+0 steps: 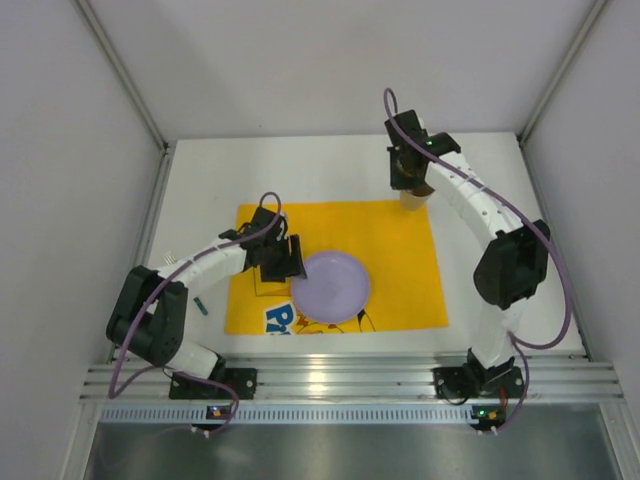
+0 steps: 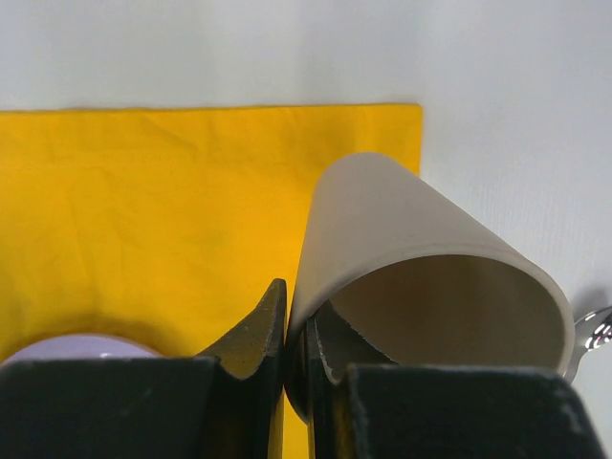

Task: Set the dinner table for one person

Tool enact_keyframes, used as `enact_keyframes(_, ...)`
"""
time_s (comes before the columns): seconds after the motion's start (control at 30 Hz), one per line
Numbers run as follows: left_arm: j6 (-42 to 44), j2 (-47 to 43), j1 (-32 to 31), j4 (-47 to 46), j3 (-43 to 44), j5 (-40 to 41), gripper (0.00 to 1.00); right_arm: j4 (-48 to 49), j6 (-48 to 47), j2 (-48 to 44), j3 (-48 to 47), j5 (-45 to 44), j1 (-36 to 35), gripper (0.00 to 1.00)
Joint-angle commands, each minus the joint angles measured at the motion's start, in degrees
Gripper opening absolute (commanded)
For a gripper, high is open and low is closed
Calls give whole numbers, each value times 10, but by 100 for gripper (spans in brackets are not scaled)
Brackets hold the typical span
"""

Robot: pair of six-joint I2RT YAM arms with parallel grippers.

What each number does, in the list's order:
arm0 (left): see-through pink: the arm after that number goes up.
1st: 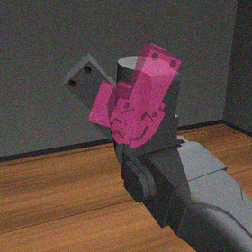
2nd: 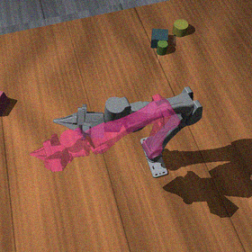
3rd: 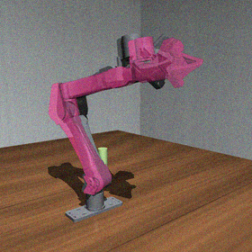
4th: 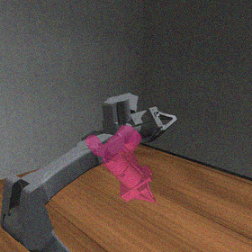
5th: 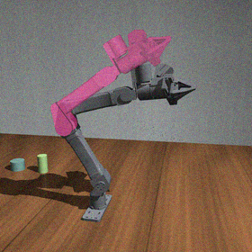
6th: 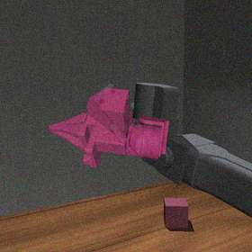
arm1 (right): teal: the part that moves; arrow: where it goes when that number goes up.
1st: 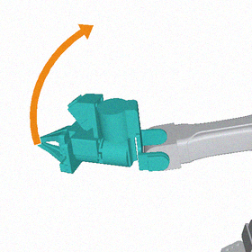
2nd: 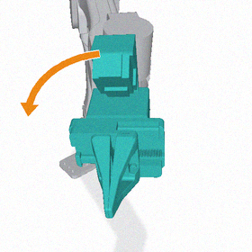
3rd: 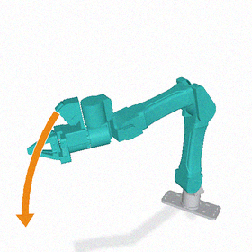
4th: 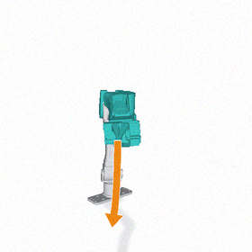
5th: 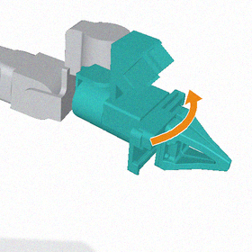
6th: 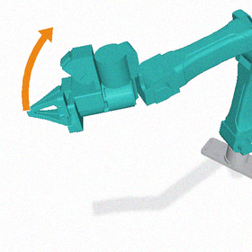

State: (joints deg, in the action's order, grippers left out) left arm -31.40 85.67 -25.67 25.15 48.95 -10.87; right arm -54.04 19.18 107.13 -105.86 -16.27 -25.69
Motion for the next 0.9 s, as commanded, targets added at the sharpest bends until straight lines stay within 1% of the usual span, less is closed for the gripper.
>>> enact_keyframes(0.0,-11,-20,-5,-20,14,19,68,25,0,21,-7,-12,1,0)
enact_keyframes(0.03,-13,-26,-5,-4,20,26,81,31,2,26,9,-10,1,0)
enact_keyframes(0.07,-13,-40,-5,9,36,42,98,41,1,28,21,2,1,0)
enact_keyframes(0.13,-21,-53,-4,40,59,77,98,78,0,29,56,19,1,0)
enact_keyframes(0.17,-30,-59,-3,98,73,101,98,88,1,30,64,35,-1,0)
enact_keyframes(0.2,-44,-70,-1,124,106,159,98,100,3,32,69,38,-1,0)
enact_keyframes(0.27,-59,-85,7,198,139,203,98,104,7,33,76,44,-5,0)
enact_keyframes(0.3,-73,-100,11,220,142,234,98,108,9,34,83,45,-4,0)
enact_keyframes(0.33,-80,-109,18,234,143,244,98,111,9,34,87,47,-4,0)
enact_keyframes(0.37,-87,-128,39,252,132,247,98,118,9,35,92,48,-5,0)
enact_keyframes(0.4,-89,-139,53,256,121,246,98,119,9,37,98,50,-6,3)
enact_keyframes(0.43,-91,-150,69,257,106,240,98,120,9,38,100,51,-5,11)
enact_keyframes(0.47,-94,-173,111,257,74,234,98,122,9,40,102,55,-5,19)
enact_keyframes(0.5,-99,-185,134,262,59,229,98,122,10,40,104,56,-5,31)
enact_keyframes(0.53,-103,-198,160,264,44,224,98,121,11,40,104,56,-6,50)
enact_keyframes(0.57,-107,-224,197,264,19,222,98,120,12,35,103,55,-5,59)
enact_keyframes(0.6,-111,-240,209,264,9,227,98,120,13,33,102,55,-5,64)
enact_keyframes(0.63,-118,-252,216,267,2,258,98,118,13,28,102,54,-6,79)
enact_keyframes(0.67,-133,-274,223,271,-9,273,98,114,15,16,99,51,-6,83)
enact_keyframes(0.73,-143,-288,226,282,-10,304,98,106,18,0,89,48,-6,87)
enact_keyframes(0.77,-148,-295,229,285,-9,328,98,97,23,-16,84,47,-5,87)
enact_keyframes(0.83,-133,-299,236,274,-10,353,98,88,29,-35,73,53,-6,88)
enact_keyframes(0.87,-119,-302,252,270,-8,360,98,78,35,-54,71,57,-7,88)
